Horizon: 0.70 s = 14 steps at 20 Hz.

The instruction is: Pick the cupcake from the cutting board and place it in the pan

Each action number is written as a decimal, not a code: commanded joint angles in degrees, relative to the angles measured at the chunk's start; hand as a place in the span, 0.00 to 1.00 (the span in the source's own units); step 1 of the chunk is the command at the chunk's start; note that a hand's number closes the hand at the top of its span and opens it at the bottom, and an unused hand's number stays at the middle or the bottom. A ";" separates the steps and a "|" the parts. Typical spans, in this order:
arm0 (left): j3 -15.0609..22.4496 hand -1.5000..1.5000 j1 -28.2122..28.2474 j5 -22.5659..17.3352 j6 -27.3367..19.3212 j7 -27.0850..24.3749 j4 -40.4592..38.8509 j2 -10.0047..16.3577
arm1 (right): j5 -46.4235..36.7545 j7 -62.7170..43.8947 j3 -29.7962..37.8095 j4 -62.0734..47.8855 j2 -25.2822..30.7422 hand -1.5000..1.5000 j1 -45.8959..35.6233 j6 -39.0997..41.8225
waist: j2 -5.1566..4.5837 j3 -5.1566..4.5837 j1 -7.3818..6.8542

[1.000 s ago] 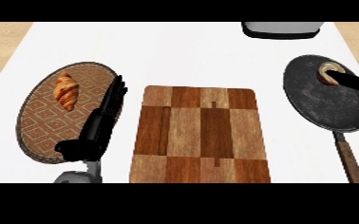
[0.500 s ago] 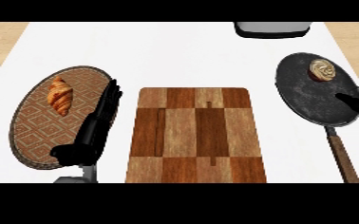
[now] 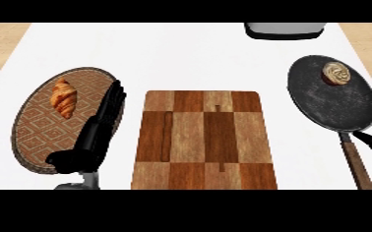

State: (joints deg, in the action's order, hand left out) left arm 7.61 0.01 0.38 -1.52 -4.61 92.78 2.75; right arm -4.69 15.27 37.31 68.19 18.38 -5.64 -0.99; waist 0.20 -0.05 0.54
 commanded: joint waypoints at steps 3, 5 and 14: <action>-0.65 0.50 -0.76 -0.11 1.14 1.07 0.20 -0.31 | 2.55 -3.82 -1.23 10.05 -0.25 0.00 7.09 1.71 | -0.16 0.04 -0.39; 0.97 0.50 -0.29 1.93 -0.91 1.13 0.46 -1.86 | -0.56 -4.17 -4.82 14.55 -6.28 0.00 9.32 -2.53 | -0.15 0.04 -0.40; -1.20 0.50 1.10 0.04 2.03 0.47 1.19 -0.21 | -1.66 -3.39 -4.31 15.77 -5.56 0.00 13.94 -1.78 | -0.17 0.05 -0.51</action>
State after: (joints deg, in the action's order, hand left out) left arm 6.99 -0.89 1.44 -1.27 -4.69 91.54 1.45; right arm -4.91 10.78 33.94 83.93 14.40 6.84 -1.52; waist 0.05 -0.03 0.17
